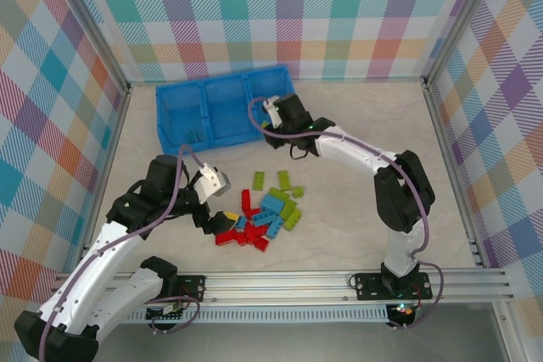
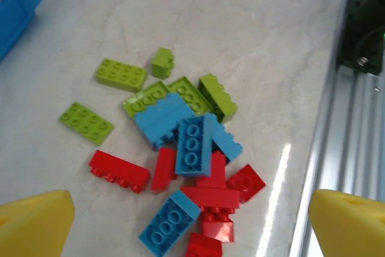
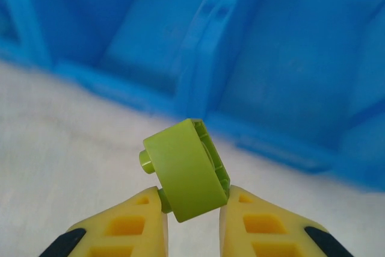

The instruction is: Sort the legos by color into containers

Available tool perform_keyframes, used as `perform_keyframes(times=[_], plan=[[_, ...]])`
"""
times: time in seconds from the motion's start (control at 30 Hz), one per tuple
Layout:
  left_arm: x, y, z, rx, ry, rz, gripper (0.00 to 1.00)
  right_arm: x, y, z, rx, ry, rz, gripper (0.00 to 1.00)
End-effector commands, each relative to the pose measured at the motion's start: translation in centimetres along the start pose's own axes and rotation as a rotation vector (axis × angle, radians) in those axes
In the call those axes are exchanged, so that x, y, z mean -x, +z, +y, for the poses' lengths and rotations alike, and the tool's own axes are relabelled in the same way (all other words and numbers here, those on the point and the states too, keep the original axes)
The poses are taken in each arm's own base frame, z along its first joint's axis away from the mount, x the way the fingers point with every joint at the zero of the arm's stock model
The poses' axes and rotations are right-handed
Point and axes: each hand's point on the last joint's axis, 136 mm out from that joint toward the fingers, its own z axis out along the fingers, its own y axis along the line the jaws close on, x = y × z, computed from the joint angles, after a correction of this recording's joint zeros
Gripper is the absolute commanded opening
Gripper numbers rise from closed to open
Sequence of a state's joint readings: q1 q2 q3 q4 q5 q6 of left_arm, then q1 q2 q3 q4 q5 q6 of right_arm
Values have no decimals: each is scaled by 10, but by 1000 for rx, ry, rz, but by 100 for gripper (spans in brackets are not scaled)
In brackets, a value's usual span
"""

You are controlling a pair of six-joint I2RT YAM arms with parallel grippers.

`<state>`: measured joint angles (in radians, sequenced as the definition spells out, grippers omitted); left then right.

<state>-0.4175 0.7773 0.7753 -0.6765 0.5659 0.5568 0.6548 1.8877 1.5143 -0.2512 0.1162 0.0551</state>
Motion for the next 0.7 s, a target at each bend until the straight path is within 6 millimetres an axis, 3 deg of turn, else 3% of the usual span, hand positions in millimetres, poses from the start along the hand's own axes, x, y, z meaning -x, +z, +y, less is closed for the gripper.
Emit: perform_keyframes(times=[0.0,0.1,0.37,0.5,0.67], plan=[[8,0,23,137,-15,-57,100,22,16,-43,-99,67,-63,22],[13,-5,45,267,-93,-104,100,27,37,-54,-89,95,-53,23],[14,-9,66,371,-216,-118,100,38,76,-56,-72,102,4,38],[9,-8,78,420,-308,-71,100,46,73,-55,-68,103,13,45],[7,-7,90,465,-412,-38,100,56,50,-54,-69,97,-10,51]])
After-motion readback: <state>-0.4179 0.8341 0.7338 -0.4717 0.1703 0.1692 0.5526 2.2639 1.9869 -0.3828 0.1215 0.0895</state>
